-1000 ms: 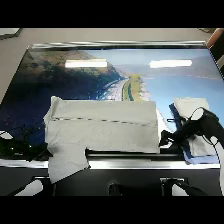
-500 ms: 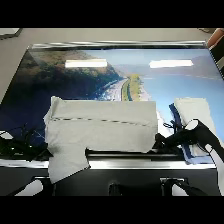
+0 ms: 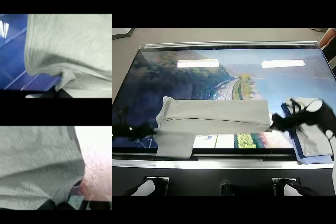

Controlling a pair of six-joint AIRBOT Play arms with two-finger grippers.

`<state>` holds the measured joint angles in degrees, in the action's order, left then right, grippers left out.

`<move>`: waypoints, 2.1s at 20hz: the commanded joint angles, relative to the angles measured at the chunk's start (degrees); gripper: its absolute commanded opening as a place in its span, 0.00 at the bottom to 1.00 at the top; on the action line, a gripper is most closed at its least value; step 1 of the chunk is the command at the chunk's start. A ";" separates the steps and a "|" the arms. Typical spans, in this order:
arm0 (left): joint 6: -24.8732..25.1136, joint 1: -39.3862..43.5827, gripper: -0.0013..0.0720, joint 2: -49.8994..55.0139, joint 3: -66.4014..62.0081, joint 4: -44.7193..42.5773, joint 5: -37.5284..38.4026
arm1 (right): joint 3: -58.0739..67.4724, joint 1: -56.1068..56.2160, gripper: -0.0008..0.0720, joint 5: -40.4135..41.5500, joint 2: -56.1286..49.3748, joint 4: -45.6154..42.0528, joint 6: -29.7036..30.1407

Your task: Fold the shirts.

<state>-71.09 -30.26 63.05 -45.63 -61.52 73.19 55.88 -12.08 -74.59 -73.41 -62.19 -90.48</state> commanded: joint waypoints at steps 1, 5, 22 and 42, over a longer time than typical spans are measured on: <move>-2.99 5.46 0.06 2.56 -9.38 6.54 -7.23 | 14.19 2.16 0.07 2.62 -7.28 -0.72 -1.88; -4.35 13.73 0.06 18.23 -24.06 6.69 -9.33 | 25.40 4.52 0.07 4.68 -21.22 -2.99 -6.10; -9.68 13.73 0.83 31.98 -40.54 2.64 -3.45 | 31.28 -1.38 0.92 -0.98 -26.40 -4.37 -2.32; -10.78 49.90 0.07 35.50 -27.69 29.38 -24.79 | 31.30 9.62 0.07 0.63 -4.79 11.43 4.81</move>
<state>-80.03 11.81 93.12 -75.90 -43.72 56.18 87.11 -5.23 -72.53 -87.05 -51.92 -87.05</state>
